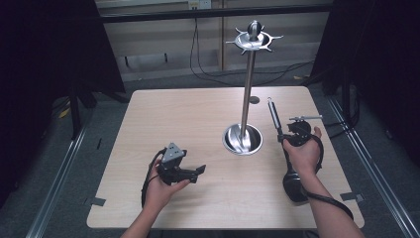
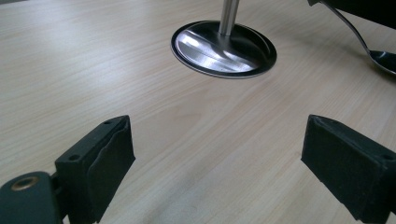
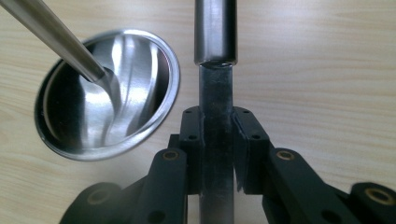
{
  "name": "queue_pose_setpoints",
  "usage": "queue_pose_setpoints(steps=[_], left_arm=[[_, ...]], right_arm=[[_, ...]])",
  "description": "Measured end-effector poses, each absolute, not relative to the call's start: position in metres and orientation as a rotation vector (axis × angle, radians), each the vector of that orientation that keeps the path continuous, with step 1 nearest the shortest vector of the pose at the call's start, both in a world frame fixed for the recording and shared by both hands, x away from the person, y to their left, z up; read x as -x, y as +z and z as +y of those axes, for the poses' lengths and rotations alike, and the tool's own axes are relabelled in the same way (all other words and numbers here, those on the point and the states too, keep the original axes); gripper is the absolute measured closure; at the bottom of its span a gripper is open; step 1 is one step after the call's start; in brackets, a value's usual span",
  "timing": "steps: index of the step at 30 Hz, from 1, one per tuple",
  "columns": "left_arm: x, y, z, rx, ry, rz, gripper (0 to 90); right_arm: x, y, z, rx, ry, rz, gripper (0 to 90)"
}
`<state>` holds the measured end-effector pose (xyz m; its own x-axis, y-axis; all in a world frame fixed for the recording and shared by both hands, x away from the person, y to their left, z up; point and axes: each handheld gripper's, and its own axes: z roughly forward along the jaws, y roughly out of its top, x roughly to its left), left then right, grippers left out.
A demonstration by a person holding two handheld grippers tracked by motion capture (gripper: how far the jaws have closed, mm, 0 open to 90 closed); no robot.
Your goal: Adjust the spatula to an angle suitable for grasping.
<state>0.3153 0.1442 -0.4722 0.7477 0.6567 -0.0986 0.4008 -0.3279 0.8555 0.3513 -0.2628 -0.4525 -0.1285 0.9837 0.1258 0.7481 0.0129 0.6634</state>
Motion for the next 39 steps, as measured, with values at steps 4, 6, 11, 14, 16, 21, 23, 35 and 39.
queue_pose_setpoints(steps=[4,6,11,14,16,21,23,35,39], left_arm=[[-0.316,-0.471,0.144,-1.955,0.333,0.797,9.2],[-0.316,-0.471,0.144,-1.954,0.338,0.797,9.3],[-0.316,-0.471,0.145,-1.954,0.343,0.803,9.4],[-0.317,-0.471,0.145,-1.962,0.346,0.796,9.4],[-0.317,-0.471,0.144,-1.961,0.351,0.793,9.4],[-0.316,-0.47,0.141,-1.968,0.345,0.792,9.4],[-0.317,-0.471,0.142,-1.975,0.353,0.785,9.4],[-0.319,-0.474,0.14,-1.968,0.32,0.796,6.3],[-0.319,-0.474,0.14,-1.956,0.306,0.798,5.5]], right_arm=[[-0.348,-0.447,-0.265,-1.743,0.933,1.9,76.0],[-0.346,-0.445,-0.266,-1.728,0.969,1.888,75.9],[-0.337,-0.439,-0.268,-1.67,1.067,1.851,76.0],[-0.333,-0.436,-0.269,-1.648,1.109,1.833,76.0],[-0.329,-0.434,-0.269,-1.641,1.134,1.815,75.9],[-0.323,-0.431,-0.271,-1.613,1.173,1.786,76.0],[-0.32,-0.43,-0.272,-1.609,1.187,1.774,75.9],[-0.305,-0.418,-0.278,-1.548,1.307,1.725,75.9],[-0.3,-0.414,-0.279,-1.512,1.33,1.71,75.9]])
